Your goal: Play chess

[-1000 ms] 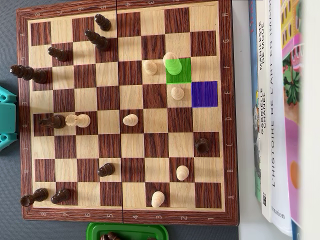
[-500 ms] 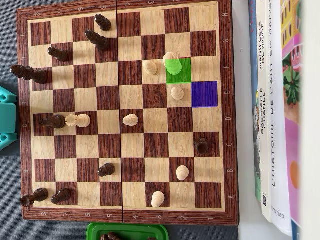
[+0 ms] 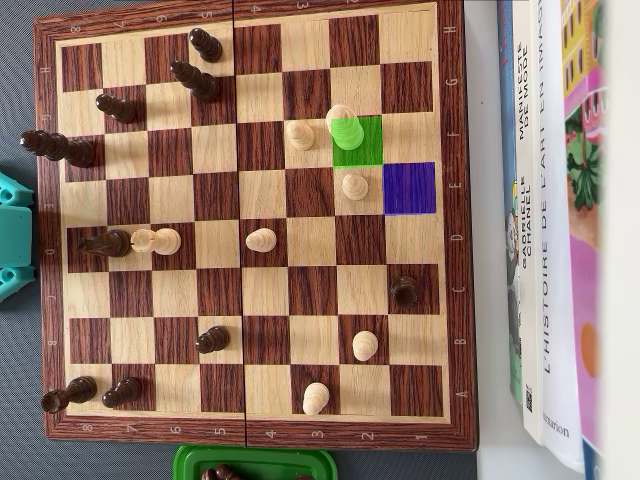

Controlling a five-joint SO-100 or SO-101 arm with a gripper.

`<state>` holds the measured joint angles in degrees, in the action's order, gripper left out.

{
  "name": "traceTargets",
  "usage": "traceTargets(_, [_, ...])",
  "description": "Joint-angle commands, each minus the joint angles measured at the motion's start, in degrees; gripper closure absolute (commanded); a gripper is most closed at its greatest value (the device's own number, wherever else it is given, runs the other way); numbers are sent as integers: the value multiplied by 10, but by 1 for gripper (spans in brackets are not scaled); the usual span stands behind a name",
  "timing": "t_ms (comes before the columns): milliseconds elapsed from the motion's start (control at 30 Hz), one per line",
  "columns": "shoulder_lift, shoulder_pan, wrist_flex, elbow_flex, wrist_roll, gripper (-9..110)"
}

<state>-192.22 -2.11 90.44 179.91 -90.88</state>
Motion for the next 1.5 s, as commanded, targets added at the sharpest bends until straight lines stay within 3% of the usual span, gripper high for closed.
traceTargets(0, [5, 7, 28, 11, 2, 87])
traceTargets(467, [5, 6, 127, 11, 2, 87])
traceTargets(1467, [5, 4, 129, 11, -3, 87])
